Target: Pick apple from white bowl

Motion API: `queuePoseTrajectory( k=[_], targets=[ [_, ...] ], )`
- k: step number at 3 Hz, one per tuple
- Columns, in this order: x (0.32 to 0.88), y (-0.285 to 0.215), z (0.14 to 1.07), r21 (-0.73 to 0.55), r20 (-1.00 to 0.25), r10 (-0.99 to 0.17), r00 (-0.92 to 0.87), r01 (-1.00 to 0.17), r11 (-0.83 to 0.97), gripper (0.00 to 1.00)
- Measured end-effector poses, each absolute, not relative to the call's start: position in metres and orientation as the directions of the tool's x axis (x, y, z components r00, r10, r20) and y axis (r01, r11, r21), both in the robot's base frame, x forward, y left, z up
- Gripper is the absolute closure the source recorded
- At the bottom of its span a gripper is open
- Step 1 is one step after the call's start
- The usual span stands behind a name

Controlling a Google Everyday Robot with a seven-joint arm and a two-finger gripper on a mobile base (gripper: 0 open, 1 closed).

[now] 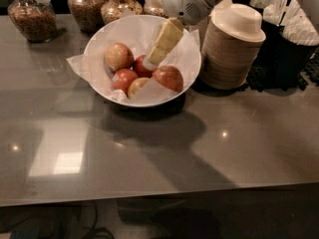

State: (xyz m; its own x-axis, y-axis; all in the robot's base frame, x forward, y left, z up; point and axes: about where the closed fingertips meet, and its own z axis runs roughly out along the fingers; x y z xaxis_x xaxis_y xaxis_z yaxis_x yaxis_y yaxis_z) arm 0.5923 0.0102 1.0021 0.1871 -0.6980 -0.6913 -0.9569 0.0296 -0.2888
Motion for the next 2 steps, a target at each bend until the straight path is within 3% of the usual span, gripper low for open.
queuePoseTrajectory(
  k=[2],
  targets=[
    [0.633,0.078,0.983,-0.257,-0.77,-0.591,0.239,-0.965,-0.056,0.0]
  ],
)
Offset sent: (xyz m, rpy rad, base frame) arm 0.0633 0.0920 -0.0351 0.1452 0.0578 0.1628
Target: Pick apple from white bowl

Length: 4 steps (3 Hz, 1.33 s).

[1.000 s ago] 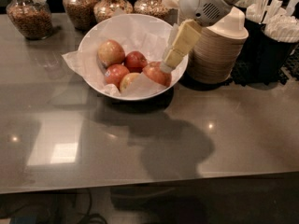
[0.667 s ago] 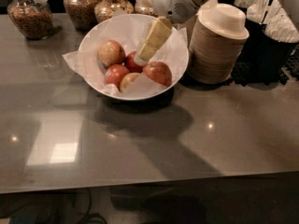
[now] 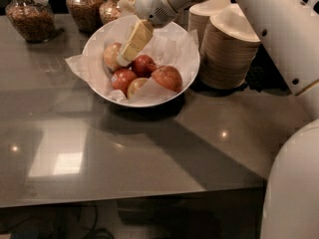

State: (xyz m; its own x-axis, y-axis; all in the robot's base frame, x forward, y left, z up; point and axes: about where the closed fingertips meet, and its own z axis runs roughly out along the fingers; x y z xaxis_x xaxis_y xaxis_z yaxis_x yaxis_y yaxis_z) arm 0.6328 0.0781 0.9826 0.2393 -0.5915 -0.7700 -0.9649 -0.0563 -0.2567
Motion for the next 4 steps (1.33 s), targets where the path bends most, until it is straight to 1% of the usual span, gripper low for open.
queuePoseTrajectory(
  k=[1,2,3,4],
  targets=[
    [0.641,0.092,0.965,-0.232,-0.774,-0.587,0.235,-0.969,-0.082,0.03],
    [0.646,0.097,0.95,-0.226,-0.759,-0.608,0.233,-0.97,-0.089,0.03],
    [0.649,0.098,0.937,-0.232,-0.733,-0.644,0.219,-0.97,-0.065,0.07],
    [0.651,0.095,0.926,-0.24,-0.708,-0.681,0.186,-0.971,-0.016,0.23]
  ],
)
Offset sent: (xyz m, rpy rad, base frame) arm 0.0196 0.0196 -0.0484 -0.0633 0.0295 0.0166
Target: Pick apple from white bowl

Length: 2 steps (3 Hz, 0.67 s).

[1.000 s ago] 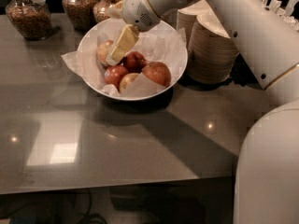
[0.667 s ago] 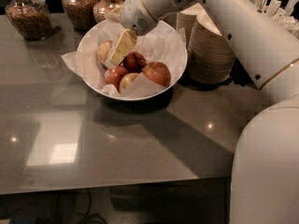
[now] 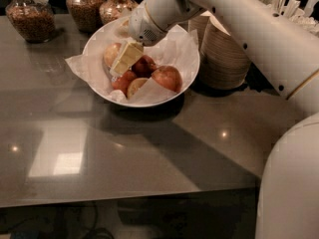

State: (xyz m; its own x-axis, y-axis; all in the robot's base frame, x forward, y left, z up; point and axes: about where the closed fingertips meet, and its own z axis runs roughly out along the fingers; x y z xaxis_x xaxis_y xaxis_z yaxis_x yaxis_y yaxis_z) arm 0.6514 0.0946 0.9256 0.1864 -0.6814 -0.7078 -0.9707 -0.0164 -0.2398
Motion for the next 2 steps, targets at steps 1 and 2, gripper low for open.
queuePoseTrajectory(
  k=[1,2],
  targets=[
    [0.6532,0.0918,0.916,-0.24,-0.693,-0.705,0.151,-0.97,0.028,0.25],
    [0.6545,0.0916,0.9096,-0.229,-0.697,-0.706,0.123,-0.972,0.056,0.24]
  ],
)
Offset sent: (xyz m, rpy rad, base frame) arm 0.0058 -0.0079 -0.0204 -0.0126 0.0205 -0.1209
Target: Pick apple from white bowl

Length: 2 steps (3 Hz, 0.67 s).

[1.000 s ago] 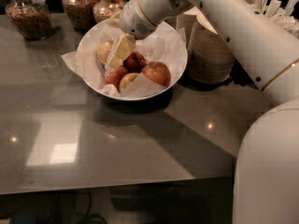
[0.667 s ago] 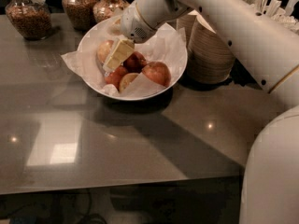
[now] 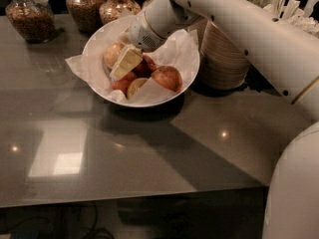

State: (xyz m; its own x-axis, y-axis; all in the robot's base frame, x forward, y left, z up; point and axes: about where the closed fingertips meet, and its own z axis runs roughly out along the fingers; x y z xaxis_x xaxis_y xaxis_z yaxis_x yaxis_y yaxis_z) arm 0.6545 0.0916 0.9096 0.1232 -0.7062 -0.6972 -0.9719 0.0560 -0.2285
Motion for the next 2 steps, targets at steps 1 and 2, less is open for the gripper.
queuePoseTrajectory(
  k=[1,2],
  targets=[
    [0.6563,0.0917,0.9043,-0.208,-0.71,-0.698,0.099,-0.975,0.074,0.24],
    [0.6596,0.0956,0.9027,-0.184,-0.73,-0.678,0.084,-0.98,0.077,0.25]
  ],
)
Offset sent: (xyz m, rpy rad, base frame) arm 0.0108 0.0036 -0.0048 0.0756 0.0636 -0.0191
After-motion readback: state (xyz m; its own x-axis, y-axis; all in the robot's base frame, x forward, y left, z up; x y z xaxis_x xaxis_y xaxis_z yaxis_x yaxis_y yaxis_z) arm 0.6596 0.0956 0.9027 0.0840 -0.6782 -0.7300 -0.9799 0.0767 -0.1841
